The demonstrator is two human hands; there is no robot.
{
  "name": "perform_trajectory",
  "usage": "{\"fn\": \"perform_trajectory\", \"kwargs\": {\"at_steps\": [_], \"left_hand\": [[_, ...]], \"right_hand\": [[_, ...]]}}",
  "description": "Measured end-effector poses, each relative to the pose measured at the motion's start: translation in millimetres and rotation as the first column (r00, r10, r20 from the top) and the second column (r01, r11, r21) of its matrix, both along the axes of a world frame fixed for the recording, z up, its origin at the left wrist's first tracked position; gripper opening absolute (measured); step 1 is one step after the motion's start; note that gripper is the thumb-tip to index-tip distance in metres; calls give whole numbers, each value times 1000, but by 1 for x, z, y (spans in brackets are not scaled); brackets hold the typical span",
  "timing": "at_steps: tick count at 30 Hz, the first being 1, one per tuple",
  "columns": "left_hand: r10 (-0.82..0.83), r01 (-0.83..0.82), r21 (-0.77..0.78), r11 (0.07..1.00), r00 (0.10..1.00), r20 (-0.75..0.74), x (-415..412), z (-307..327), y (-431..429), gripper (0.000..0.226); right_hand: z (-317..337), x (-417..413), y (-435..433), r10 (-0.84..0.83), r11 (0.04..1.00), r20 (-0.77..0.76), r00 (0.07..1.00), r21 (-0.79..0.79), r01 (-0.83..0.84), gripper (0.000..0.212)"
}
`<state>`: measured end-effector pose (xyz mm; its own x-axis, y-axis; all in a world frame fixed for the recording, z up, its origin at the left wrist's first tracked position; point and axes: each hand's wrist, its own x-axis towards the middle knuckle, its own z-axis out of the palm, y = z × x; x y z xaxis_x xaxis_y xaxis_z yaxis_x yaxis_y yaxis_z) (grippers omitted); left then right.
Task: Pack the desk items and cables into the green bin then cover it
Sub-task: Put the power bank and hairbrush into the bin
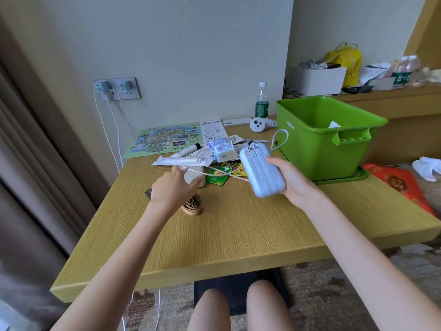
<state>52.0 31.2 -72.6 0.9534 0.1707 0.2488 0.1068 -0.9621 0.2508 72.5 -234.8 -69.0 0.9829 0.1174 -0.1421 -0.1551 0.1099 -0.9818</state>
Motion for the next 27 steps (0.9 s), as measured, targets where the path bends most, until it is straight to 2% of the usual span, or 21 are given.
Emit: {"fn": "perform_trajectory", "kwargs": {"at_steps": [3,5,7,14,19,22,27], "left_hand": [[77,-55,233,971,993,-87,-8,-12,-3,86],[81,-55,295,954,994,-79,-8,-16,-6,87],[90,-58,288,956,991,-99,-4,-15,-8,84],[80,-47,106,993,940,-332,17,-16,6,59],[8,-26,-39,999,915,-403,15,-13,24,47],[-38,-66,-171,983,839,-543,19,1,45,36],[-233,-150,-452,879,693,-682,16,43,77,51]], "right_hand": [[-1,3,10,-62,998,0,998,-12,62,23],[-2,7,17,-84,996,8,996,-19,84,21],[-4,13,25,-86,996,14,996,-31,86,22],[-17,43,56,-27,998,67,997,-57,30,20],[-16,49,75,-2,993,-8,1000,-116,1,15],[-8,47,89,2,989,-83,997,-148,-14,17],[22,38,107,-9,977,-213,977,-209,-36,24]]}}
